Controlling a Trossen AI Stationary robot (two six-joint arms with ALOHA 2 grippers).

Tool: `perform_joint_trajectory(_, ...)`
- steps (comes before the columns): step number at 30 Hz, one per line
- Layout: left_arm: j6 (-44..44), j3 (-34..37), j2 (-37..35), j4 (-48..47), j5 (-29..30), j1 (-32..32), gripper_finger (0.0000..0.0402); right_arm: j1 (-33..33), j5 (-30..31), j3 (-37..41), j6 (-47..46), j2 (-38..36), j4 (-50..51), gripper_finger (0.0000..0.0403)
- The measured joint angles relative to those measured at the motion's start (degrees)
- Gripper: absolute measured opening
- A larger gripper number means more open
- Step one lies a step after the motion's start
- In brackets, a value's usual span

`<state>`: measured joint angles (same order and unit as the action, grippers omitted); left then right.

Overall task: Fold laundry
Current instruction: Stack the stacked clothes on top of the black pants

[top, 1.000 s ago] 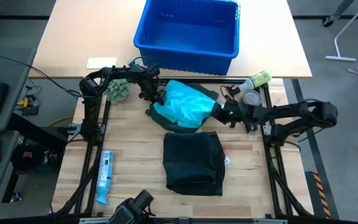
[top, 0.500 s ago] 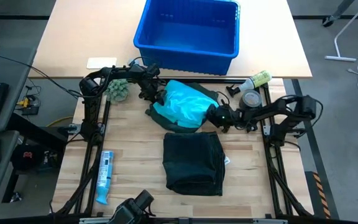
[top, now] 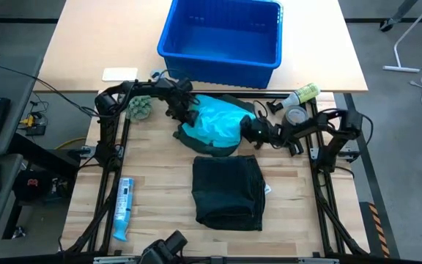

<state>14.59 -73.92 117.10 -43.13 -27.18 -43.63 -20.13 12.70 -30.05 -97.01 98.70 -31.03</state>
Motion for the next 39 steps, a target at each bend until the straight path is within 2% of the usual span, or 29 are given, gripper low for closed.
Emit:
perform_joint_trajectory(4,-1.2,0.0,0.0,0.3,1.1,1.0,0.0200,-1.3,-4.4,-2.3,3.0,0.0,6.8,0.0124)
perform_joint_trajectory(7,-0.8,0.0,0.0,0.5,1.0,1.2,0.0193,-2.0,-5.5,-3.8,4.2,0.0,12.6,0.0124)
perform_joint_trajectory(13,0.9,0.0,0.0,2.5,1.1,1.6,0.0179,-3.5,-6.3,-4.1,7.0,0.0,13.2,0.0123)
perform_joint_trajectory(15,1.8,0.0,0.0,4.1,2.4,2.5,0.0149,-3.9,-6.6,-4.1,7.1,0.6,13.3,0.0107)
perform_joint_trajectory(18,2.5,0.0,0.1,8.2,2.4,4.1,0.0060,-4.4,-9.5,-4.2,6.9,2.4,11.0,0.0037)
perform_joint_trajectory(20,4.8,0.1,0.2,11.2,2.3,5.4,0.0020,-4.5,-10.9,-4.3,6.9,3.8,7.5,0.0013)
perform_joint_trajectory(27,15.8,0.3,0.6,22.2,-2.7,9.1,0.0005,-4.3,-12.8,-6.9,8.4,3.9,7.0,0.0002)
perform_joint_trajectory(33,18.5,-1.5,0.5,23.8,-6.9,11.9,0.0002,-4.3,-12.9,-11.3,11.2,3.4,7.6,0.0001)
perform_joint_trajectory(39,20.7,-4.5,0.3,25.3,-7.2,13.4,0.0001,-4.6,-12.0,-13.0,12.0,2.6,7.6,0.0000)
